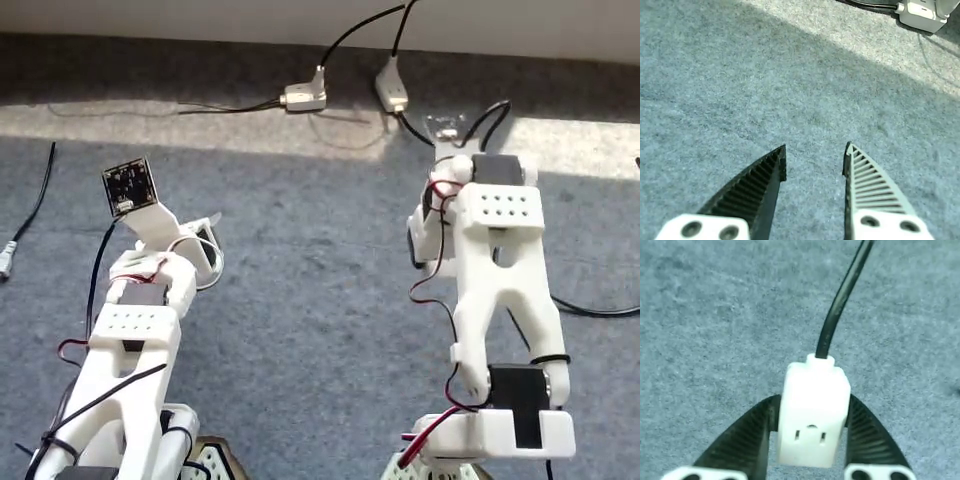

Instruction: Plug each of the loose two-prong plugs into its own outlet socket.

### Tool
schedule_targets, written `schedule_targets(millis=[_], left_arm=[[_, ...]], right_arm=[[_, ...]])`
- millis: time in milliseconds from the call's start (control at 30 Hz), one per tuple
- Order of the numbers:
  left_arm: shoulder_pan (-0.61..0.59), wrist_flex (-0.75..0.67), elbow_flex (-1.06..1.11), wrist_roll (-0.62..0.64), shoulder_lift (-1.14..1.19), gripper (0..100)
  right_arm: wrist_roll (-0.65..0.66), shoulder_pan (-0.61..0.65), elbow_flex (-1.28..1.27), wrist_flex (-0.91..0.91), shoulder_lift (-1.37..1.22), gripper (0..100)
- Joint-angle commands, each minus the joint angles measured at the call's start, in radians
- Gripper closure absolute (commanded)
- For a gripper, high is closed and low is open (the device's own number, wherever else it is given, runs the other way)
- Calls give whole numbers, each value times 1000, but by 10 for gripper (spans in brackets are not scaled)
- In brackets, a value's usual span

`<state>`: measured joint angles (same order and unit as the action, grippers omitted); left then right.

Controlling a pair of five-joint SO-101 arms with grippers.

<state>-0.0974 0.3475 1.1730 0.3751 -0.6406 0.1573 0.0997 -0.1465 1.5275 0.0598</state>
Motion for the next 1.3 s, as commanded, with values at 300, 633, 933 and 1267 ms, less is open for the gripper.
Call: schedule_targets(millis=[300,633,933,1267], left_arm=[[13,-20,-2,-5,-22,800],[16,-21,-4,-5,-22,800],[16,-21,-5,-5,-22,800],[16,-21,-5,-5,-22,800]], right_arm=[[28,-203,-42,-76,41,639],[94,-196,-449,-550,1,639],[72,-41,-533,-639,-76,639],[-97,159,-449,-456,-5,639]])
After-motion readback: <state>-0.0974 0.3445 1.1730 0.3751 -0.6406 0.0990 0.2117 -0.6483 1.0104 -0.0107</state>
